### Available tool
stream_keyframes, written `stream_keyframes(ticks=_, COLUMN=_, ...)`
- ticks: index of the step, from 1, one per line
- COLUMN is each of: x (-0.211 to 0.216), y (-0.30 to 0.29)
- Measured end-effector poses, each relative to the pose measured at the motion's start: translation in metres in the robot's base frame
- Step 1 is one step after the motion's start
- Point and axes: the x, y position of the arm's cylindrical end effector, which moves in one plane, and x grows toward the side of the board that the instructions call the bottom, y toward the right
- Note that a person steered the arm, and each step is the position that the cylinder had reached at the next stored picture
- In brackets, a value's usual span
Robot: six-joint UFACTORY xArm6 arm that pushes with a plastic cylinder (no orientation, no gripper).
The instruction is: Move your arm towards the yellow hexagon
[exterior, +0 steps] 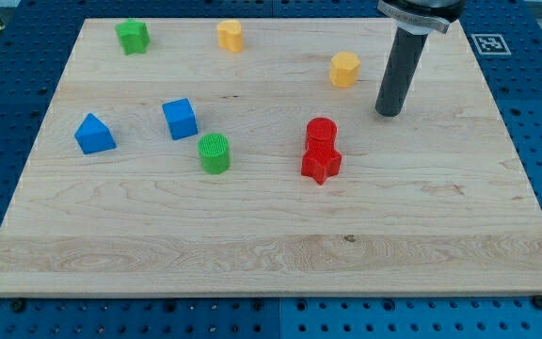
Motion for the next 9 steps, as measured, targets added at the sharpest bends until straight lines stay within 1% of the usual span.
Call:
stream_keyframes(ticks=2, x=-0.002, y=0.006)
stream_keyframes(ticks=4, x=-0.010, y=0.036)
stream_keyframes(ticks=6, x=-0.013, y=0.037)
stream_keyframes(ticks=7, x=-0.035, y=0.043)
stream_keyframes(ticks=8, x=-0.093, y=0.037)
stream_keyframes(ticks=9, x=-0.127, y=-0.004)
